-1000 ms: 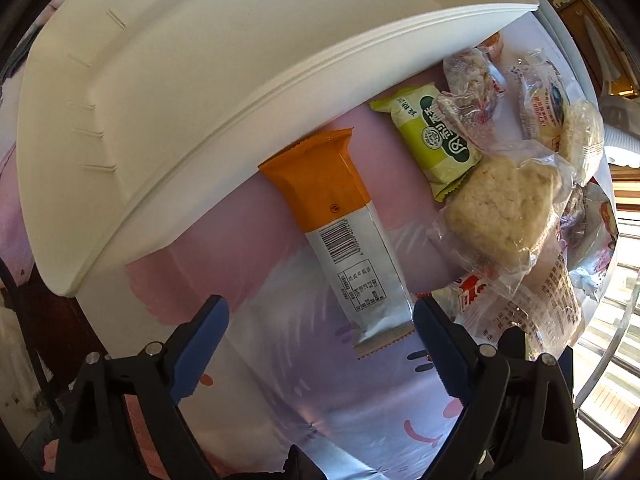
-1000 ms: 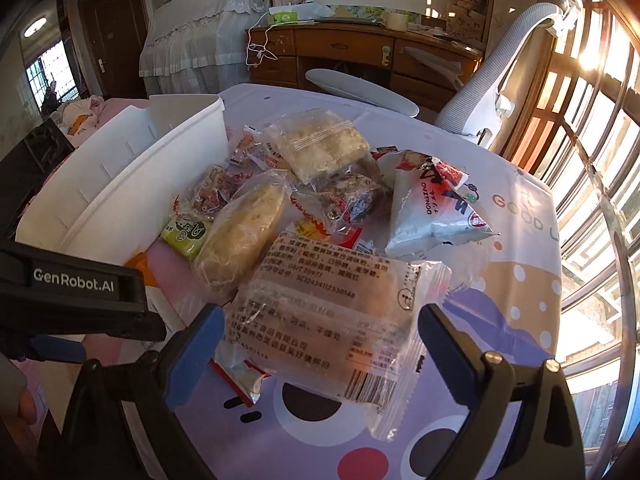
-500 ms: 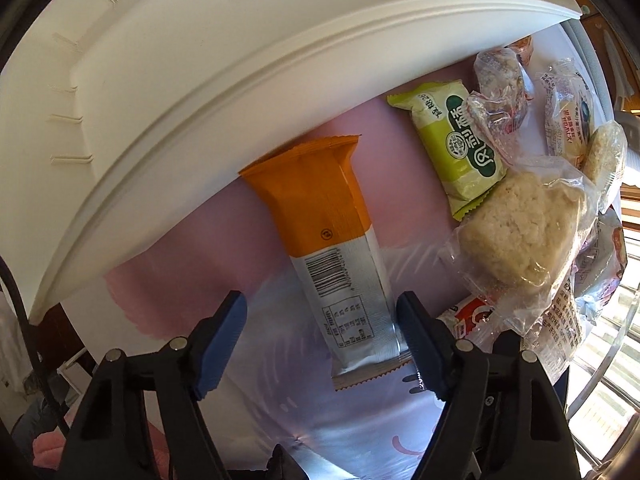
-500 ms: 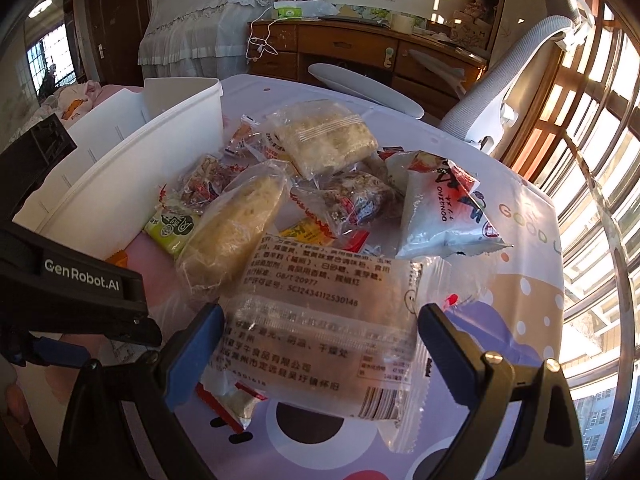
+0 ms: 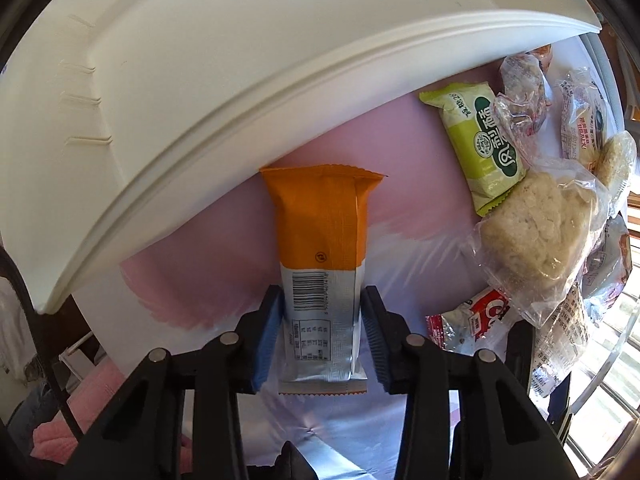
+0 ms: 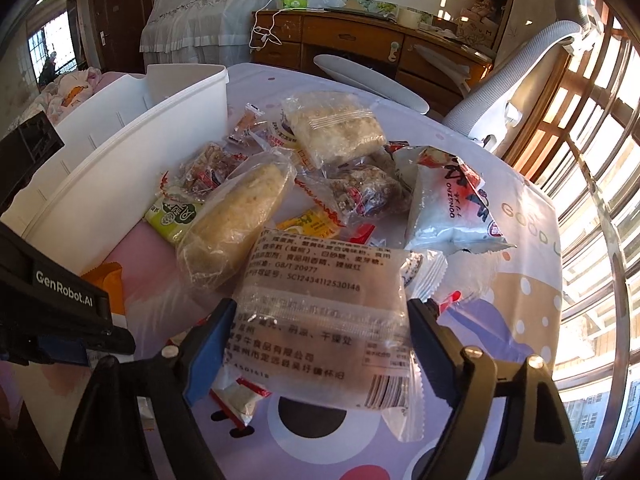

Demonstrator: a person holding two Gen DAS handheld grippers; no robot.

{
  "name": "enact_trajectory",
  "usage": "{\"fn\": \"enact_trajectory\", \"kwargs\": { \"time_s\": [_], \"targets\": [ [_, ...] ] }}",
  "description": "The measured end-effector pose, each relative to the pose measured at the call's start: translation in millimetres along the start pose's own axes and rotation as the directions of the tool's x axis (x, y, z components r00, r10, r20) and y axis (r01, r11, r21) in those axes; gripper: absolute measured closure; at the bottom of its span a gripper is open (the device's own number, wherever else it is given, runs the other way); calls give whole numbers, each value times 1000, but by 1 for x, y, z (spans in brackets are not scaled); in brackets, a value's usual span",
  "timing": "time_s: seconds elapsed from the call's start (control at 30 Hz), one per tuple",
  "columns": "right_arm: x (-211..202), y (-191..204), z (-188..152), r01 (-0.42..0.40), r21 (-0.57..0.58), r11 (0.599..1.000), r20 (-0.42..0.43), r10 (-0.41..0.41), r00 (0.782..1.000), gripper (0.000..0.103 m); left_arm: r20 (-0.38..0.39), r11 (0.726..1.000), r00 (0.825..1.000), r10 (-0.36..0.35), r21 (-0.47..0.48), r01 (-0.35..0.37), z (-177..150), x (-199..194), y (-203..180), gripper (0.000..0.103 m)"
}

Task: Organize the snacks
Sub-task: 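Lift the orange bar with the left gripper while the right gripper lifts the bread pack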

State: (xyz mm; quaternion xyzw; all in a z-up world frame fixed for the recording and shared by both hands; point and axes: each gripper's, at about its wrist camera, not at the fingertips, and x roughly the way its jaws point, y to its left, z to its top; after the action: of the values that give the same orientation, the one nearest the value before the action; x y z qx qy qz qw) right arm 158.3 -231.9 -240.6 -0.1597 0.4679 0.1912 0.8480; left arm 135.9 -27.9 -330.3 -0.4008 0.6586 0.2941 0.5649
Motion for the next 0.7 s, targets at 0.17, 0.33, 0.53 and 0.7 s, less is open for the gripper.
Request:
{"fn": "enact_trajectory", "kwargs": {
  "time_s": [0.17,0.33,0.53,0.7],
  "targets": [
    [-4,-2,-1,-11,-14,1000,-24,10,1000,23,-13,1000,1000,2,4,-2,-9,3,0,65],
    [-10,-5,-2,-37,3,999,-60,37,997,24,-19,999,1000,0,37,1,-12,10,-17,68],
    [-21,-14,-7,-73,84,994,-100,81,992,25,-11,995,1000,-8,99,9,-23,-6,-17,68],
    [-28,-29,-14,-86,216,973,-147,119,982,25,-4,981,1000,-18,191,18,-32,-24,-25,68]
  ]
}}
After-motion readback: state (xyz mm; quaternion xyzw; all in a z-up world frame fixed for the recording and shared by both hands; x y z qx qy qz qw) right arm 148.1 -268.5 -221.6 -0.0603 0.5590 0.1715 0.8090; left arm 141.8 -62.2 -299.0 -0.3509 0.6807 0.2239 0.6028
